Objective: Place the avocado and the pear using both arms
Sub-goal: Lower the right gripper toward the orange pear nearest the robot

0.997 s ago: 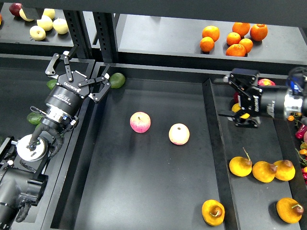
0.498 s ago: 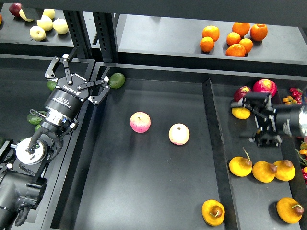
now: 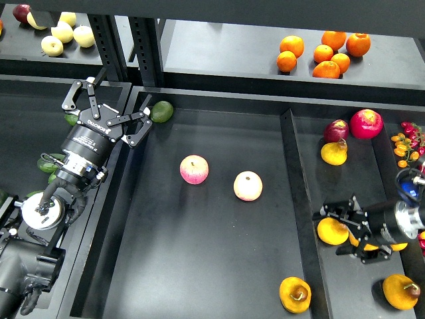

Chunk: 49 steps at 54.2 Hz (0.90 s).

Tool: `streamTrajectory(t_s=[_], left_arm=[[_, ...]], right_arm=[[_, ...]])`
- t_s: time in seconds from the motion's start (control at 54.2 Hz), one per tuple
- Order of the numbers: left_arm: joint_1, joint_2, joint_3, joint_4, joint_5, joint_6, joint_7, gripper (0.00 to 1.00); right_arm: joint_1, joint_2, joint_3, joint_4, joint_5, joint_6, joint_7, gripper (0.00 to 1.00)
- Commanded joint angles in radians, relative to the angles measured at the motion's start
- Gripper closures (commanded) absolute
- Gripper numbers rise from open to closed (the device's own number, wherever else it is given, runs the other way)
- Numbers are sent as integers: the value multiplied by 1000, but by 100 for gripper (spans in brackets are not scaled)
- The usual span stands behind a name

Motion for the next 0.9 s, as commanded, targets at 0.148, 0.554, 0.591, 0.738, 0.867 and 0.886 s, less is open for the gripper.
streamTrajectory(t_s=[0.148,0.554,0.591,0.738,0.867,0.886], left_arm=[[0,0,6,4,0,0,0,0],[0,0,8,4,0,0,0,0],[0,0,8,4,0,0,0,0],[2,0,8,4,0,0,0,0],[3,0,8,3,0,0,0,0],[5,0,9,3,0,0,0,0]], right_arm=[[-63,70,-23,-31,-91,0,0,1],[-137,110,-22,-57,-145,0,0,1],[-137,116,-22,-61,-145,0,0,1],[-146,139,-22,-83,-148,0,0,1],[-155,165,-20,-107,-160,0,0,1],[-157,170,-20,-111,-165,0,0,1]])
